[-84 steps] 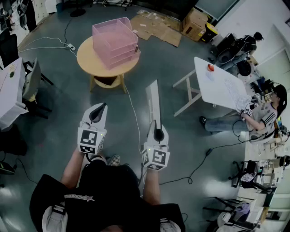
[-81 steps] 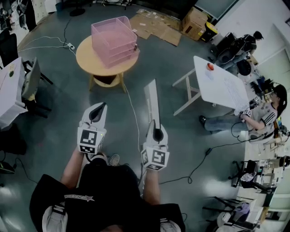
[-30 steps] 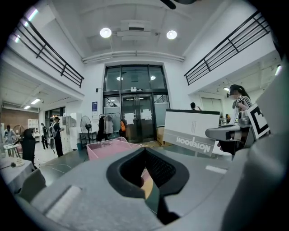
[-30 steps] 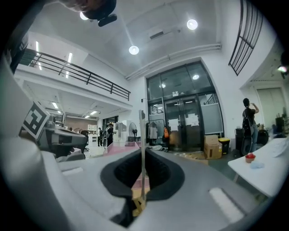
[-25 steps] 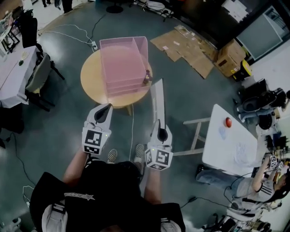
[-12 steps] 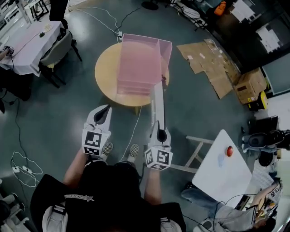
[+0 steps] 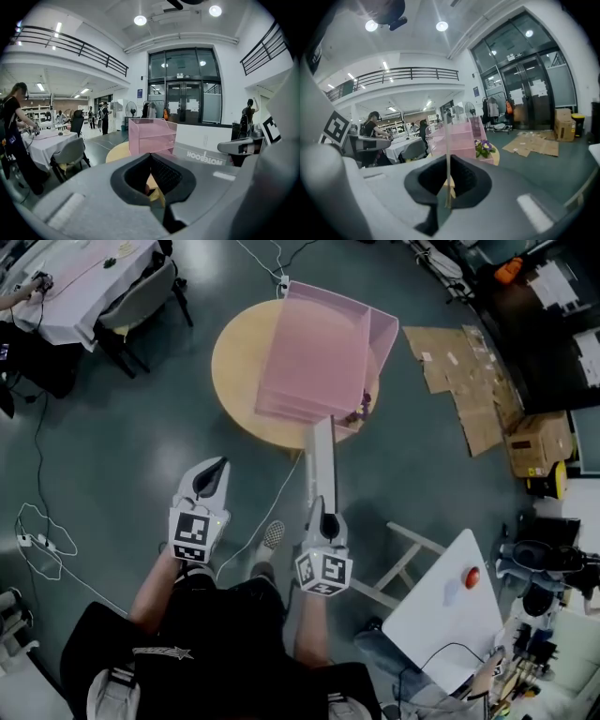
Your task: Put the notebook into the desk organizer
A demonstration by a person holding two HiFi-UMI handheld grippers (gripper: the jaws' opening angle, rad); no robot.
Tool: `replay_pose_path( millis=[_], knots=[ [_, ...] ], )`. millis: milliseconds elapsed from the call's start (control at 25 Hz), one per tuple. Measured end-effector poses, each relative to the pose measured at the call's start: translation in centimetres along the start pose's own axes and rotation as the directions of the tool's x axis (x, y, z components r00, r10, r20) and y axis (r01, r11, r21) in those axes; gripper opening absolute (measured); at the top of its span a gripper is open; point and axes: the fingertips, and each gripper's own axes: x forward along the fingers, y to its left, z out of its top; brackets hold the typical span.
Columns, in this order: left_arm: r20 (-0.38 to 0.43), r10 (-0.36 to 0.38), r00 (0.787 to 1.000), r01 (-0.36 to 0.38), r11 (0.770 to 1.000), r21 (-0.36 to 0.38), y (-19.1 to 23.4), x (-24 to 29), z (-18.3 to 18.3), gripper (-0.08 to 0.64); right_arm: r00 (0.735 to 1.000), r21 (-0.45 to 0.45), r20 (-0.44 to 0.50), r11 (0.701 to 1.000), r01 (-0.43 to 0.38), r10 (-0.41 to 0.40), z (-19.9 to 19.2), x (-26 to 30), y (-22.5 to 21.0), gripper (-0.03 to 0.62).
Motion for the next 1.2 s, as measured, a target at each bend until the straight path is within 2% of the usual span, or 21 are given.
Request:
replay_pose_path(
  millis=[160, 360, 440, 520, 600, 720, 800, 880, 960, 1040, 1200],
  knots=[
    [-0.032, 0.013, 0.999, -0.013, 1.000, -0.012, 0.1, 0.6, -2.0, 0.009, 0.999, 0.041, -0.048, 0.999, -0.022, 0.024, -2.7, 0.9, -0.1, 0.012],
    [-0.076, 0.012, 0.997, -0.014, 1.000, -0.026, -0.1, 1.6, -4.7, 0.011, 0.994, 0.158, -0.092, 0.987, -0.040, 0.055, -6.1, 2.5, -0.5, 0.012],
    [-0.092, 0.015, 0.996, -0.018, 0.999, -0.033, 0.0, 2.0, -5.8, 0.011, 0.993, 0.242, -0.096, 0.969, -0.049, 0.075, -7.2, 3.2, -0.7, 0.012],
    [-0.107, 0.013, 0.994, -0.017, 0.999, -0.038, 0.0, 2.5, -6.8, 0.010, 0.991, 0.346, -0.093, 0.936, -0.063, 0.101, -8.4, 3.8, -0.9, 0.012],
    [-0.121, 0.008, 0.993, -0.012, 0.999, -0.039, 0.1, 3.1, -7.8, 0.010, 0.989, 0.456, -0.083, 0.887, -0.074, 0.125, -9.5, 4.5, -1.1, 0.012],
    [-0.139, 0.004, 0.990, -0.010, 0.999, -0.040, 0.3, 4.0, -9.1, 0.010, 0.987, 0.617, -0.053, 0.782, -0.088, 0.152, -10.8, 5.6, -1.5, 0.012],
    [-0.153, 0.005, 0.988, -0.011, 0.999, -0.041, 0.4, 4.3, -10.1, 0.010, 0.983, 0.713, -0.015, 0.691, -0.117, 0.181, -11.5, 6.3, -1.4, 0.012],
    [-0.169, 0.003, 0.986, -0.010, 0.999, -0.043, 0.4, 4.6, -11.1, 0.009, 0.977, 0.795, 0.035, 0.587, -0.156, 0.211, -12.0, 7.2, -1.3, 0.012],
    [-0.186, -0.002, 0.983, -0.007, 0.999, -0.047, 0.2, 5.0, -12.1, 0.010, 0.972, 0.846, 0.067, 0.503, -0.175, 0.224, -12.8, 7.9, -1.5, 0.012],
    [-0.200, -0.006, 0.980, -0.004, 0.999, -0.051, 0.1, 5.4, -12.9, 0.010, 0.970, 0.876, 0.088, 0.447, -0.183, 0.226, -13.4, 8.6, -1.8, 0.012],
    [-0.222, -0.012, 0.975, -0.001, 0.999, -0.055, 0.1, 6.1, -14.1, 0.011, 0.969, 0.910, 0.111, 0.369, -0.189, 0.223, -14.3, 9.6, -2.1, 0.012]
  ],
)
